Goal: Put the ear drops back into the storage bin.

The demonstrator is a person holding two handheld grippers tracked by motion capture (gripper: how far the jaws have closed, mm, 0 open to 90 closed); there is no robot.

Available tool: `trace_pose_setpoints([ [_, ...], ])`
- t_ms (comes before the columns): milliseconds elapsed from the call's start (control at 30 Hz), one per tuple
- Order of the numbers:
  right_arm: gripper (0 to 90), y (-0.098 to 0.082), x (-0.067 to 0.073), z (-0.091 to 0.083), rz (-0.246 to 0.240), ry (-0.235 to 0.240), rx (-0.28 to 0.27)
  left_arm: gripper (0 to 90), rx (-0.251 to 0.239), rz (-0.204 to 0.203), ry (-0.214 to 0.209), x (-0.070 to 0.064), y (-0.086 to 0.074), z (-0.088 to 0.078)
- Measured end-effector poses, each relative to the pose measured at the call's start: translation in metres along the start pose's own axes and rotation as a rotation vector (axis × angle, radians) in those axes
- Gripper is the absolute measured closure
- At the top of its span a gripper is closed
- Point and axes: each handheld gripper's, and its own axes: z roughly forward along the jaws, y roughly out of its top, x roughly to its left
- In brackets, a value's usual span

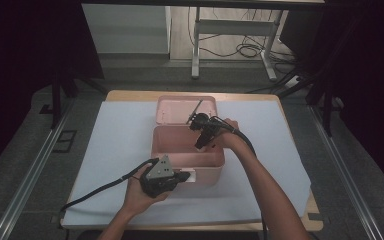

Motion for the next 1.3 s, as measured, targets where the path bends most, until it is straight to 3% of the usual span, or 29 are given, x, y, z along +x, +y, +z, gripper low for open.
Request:
trace_pose_setpoints([
  [733,59.7,0.003,0.0,0.014,-0.038,-0.002,0.047,90.0,-0.001,0.0,0.0,0.0,0.0,0.0],
  [1300,59.5,0.004,0.005,0.021,-0.079,-0.045,0.099,90.0,-0.003,-0.001,0.001,0.0,0.0,0.0],
])
